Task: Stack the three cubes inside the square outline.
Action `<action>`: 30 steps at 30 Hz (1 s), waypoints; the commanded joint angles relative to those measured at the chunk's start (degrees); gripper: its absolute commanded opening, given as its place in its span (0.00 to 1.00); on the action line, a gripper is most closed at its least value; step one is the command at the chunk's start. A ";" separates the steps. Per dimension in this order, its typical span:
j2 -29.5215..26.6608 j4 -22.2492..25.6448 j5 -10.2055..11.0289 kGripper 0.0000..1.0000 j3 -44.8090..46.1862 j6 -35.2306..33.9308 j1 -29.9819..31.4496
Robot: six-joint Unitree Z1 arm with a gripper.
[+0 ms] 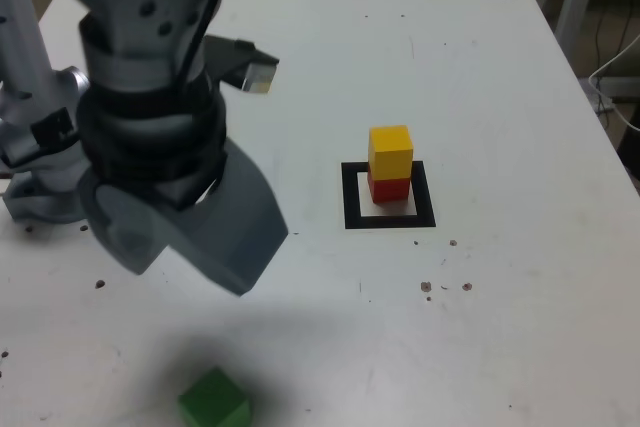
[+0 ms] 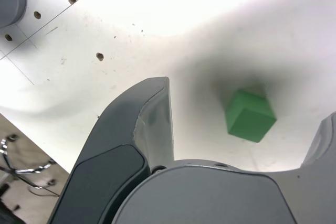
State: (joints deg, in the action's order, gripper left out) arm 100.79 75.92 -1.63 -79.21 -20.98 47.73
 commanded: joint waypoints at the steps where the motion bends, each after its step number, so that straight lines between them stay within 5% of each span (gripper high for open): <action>1: 1.03 -0.66 -0.10 0.99 -0.11 -0.63 1.48; 17: 7.33 -4.30 -0.24 0.99 -4.56 -3.98 8.65; 30: 14.62 -12.32 -1.42 0.99 -3.39 -4.53 12.76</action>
State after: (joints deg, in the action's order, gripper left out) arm 114.76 64.32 -2.88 -82.91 -25.37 60.25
